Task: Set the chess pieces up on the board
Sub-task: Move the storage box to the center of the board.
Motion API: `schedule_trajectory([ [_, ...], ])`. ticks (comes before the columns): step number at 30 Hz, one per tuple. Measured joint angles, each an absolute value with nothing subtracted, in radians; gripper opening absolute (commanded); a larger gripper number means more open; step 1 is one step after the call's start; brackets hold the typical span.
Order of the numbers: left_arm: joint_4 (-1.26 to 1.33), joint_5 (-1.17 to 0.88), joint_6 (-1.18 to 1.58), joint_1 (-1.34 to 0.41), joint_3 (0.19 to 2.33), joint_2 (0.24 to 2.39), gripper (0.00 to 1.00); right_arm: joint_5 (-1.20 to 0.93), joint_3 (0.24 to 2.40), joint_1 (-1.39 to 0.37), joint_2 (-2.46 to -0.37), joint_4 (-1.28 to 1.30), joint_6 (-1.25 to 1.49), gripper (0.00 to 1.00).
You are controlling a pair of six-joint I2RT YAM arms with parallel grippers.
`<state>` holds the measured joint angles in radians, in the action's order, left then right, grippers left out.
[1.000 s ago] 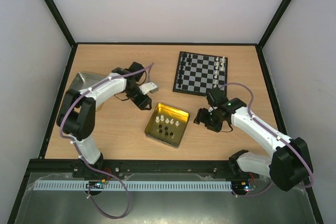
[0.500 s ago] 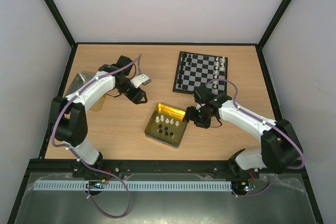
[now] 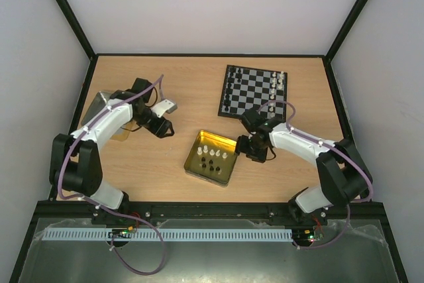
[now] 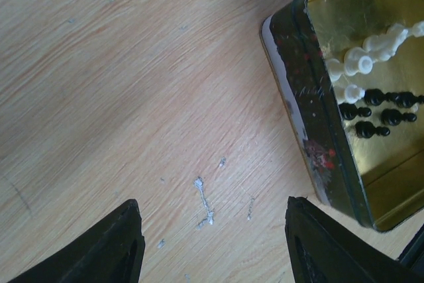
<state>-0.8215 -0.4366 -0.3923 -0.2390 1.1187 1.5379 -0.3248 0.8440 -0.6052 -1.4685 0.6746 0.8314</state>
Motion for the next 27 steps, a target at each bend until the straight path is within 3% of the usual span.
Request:
schedule_trajectory([
  [12, -0.802, -0.418, -0.401, -0.239, 1.055, 1.501, 0.60, -0.213, 0.715, -0.236, -1.340, 0.735, 0.879, 0.73],
  [21, -0.772, -0.407, -0.412, -0.239, 0.996, 1.499, 0.60, -0.057, 0.734, -0.009, -1.227, 0.883, 0.966, 0.73],
  [27, -0.760, -0.406, -0.412, -0.239, 0.972, 1.499, 0.60, 0.045, 0.835, 0.052, -1.229, 0.961, 1.008, 0.74],
])
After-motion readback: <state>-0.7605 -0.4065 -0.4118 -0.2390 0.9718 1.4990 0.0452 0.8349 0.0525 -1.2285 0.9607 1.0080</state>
